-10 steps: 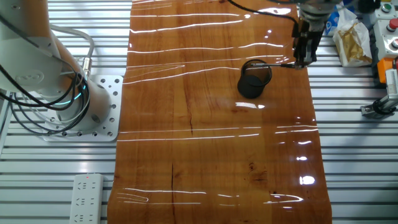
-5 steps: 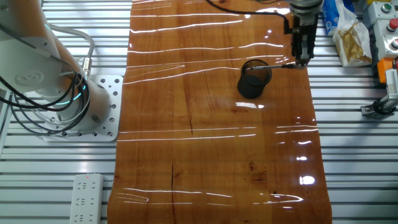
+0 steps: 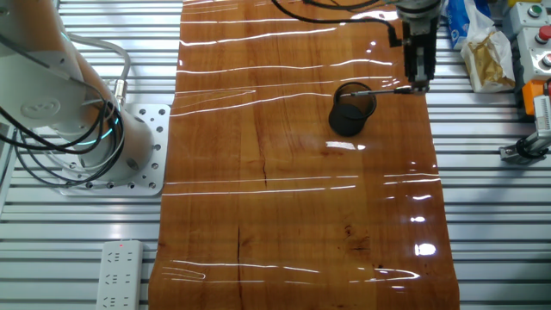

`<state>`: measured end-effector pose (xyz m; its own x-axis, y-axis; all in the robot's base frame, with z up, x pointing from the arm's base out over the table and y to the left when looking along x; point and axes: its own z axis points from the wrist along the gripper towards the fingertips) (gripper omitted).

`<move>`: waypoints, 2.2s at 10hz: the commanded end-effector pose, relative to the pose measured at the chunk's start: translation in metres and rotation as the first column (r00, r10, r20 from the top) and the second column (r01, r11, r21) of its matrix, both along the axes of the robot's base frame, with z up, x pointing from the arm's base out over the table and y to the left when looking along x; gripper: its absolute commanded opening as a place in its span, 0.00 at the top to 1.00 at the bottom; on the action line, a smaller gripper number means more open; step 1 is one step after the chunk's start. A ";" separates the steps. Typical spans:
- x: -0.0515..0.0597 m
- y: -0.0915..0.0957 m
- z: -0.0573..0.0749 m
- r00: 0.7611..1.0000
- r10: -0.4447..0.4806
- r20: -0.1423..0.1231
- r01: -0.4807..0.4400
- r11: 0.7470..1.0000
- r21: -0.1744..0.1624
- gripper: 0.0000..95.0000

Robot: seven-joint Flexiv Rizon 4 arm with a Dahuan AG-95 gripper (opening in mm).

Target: Put the pen into the pen holder

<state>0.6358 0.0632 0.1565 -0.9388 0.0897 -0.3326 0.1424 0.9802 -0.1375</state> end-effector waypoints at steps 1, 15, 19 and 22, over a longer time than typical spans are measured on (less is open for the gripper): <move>0.000 -0.001 -0.001 1.000 -0.010 0.019 0.010 1.000 0.004 1.00; -0.013 0.020 -0.027 0.997 -0.026 0.069 0.027 0.999 -0.024 1.00; -0.017 0.019 -0.030 0.995 -0.022 0.102 0.026 0.999 -0.037 1.00; -0.017 0.018 -0.030 0.994 -0.023 0.111 0.027 0.999 -0.038 1.00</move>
